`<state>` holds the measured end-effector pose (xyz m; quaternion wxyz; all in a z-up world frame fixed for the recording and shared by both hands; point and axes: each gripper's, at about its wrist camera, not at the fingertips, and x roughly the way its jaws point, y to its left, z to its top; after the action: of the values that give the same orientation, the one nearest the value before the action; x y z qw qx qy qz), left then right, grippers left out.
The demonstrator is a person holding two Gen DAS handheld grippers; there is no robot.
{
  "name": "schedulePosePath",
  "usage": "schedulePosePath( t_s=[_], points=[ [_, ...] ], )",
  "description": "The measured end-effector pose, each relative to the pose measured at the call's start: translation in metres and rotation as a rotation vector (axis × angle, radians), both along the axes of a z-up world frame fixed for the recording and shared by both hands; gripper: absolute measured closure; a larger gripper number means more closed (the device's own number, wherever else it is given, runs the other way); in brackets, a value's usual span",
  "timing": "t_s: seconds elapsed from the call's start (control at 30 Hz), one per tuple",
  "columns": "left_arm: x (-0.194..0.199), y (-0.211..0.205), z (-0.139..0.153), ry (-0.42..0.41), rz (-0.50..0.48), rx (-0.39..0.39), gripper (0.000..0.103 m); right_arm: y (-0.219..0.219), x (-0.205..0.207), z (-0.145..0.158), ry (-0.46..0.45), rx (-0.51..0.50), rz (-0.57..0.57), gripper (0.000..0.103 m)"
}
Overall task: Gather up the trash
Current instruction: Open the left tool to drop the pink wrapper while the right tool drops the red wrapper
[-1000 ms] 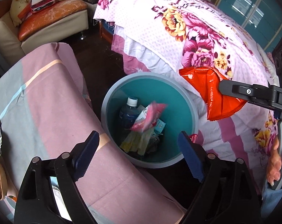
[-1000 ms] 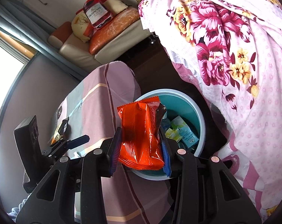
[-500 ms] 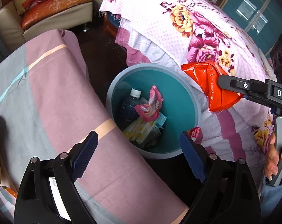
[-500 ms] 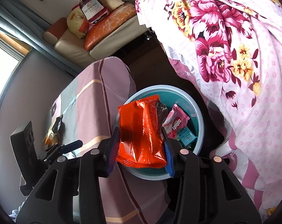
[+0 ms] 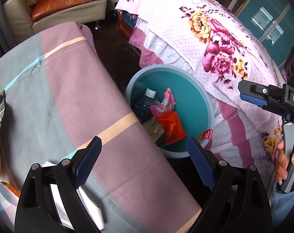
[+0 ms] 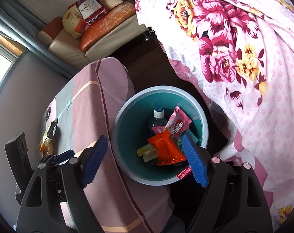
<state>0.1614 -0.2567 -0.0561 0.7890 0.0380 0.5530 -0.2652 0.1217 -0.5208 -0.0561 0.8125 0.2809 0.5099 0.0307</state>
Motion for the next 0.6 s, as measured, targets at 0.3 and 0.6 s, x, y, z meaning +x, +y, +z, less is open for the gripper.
schedulePosePath(
  t_s=[0.3,0.6],
  points=[
    [-0.008,0.022,-0.001,0.011,0.026,-0.011,0.013,0.019,-0.004,0.004,0.021,-0.002,0.021,0.023],
    [-0.018,0.052,0.004,0.008,0.064,-0.037,0.013,0.048,-0.005,0.012,0.029,-0.013,0.055,0.023]
  ],
)
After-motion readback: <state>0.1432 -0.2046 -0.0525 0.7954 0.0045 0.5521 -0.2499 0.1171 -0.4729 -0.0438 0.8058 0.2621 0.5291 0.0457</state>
